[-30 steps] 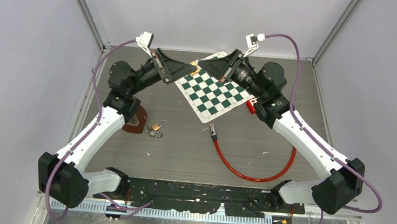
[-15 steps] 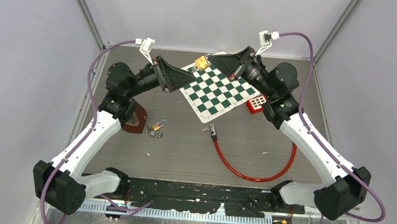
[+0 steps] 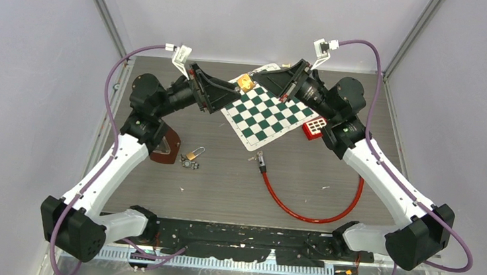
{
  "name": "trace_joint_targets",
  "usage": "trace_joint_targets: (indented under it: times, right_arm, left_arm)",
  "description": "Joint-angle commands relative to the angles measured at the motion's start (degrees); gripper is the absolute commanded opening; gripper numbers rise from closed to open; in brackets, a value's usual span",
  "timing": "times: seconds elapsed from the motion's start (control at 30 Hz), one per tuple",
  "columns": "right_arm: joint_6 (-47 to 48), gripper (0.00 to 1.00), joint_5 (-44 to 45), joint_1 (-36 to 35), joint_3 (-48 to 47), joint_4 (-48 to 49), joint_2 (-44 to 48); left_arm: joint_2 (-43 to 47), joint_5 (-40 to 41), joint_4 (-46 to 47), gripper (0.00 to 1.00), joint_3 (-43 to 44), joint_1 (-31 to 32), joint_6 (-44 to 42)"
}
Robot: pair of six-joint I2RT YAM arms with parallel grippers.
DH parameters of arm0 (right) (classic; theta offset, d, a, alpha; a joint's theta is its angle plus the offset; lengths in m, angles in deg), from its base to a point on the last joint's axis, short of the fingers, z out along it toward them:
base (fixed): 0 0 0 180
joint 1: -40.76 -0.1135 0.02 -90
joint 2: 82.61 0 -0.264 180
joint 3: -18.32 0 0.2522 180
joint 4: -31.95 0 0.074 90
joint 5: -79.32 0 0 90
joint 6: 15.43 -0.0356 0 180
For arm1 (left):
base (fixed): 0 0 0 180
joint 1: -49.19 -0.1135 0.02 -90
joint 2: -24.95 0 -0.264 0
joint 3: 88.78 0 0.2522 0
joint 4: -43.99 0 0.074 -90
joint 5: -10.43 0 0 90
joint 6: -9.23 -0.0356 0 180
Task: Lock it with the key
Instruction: Lock the lock.
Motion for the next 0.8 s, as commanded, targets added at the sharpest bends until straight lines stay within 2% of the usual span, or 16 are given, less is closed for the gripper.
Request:
trace_joint_targets:
  times: [0.0,0.13,0.33,0.4,0.47,0.6,0.77]
  right_arm:
    - [-0.3,0.05,-1.3,-0.1,-1.2,4.3,0.4]
    - [-0.3,0.05,-1.9,-0.1,-1.1,4.6,-0.1]
    - [0.9,0.05,-3.0,-0.1,-0.8,5.0,-0.8]
    - [0.9,0.05,-3.3,-0.1,-0.9,5.0,-1.1]
    - [0.9,0.05,-3.4,-0.1,-0.9,5.2,-1.3]
    - [1.1,0.05,-2.4,0.1,-1.0,4.9,-1.3]
    - [1.7,0.05,2.4,0.9,1.0,6.8,0.4]
  left_arm:
    - [-0.2,-1.8,3.9,0.54,1.2,-0.2,-0.6]
    - [-0.7,-2.6,4.2,0.37,1.2,-0.2,0.2]
    - [-0.5,-2.0,6.8,0.31,-0.1,-0.2,3.2]
    - [-0.8,-2.4,6.9,0.2,0.1,-0.2,3.2]
    - [-1.1,-3.0,6.9,0.0,0.3,-0.2,3.2]
    - [-1.0,-4.4,6.1,0.0,-0.6,-0.2,2.4]
    - [0.6,-5.6,-0.1,0.0,-1.5,-0.6,-2.1]
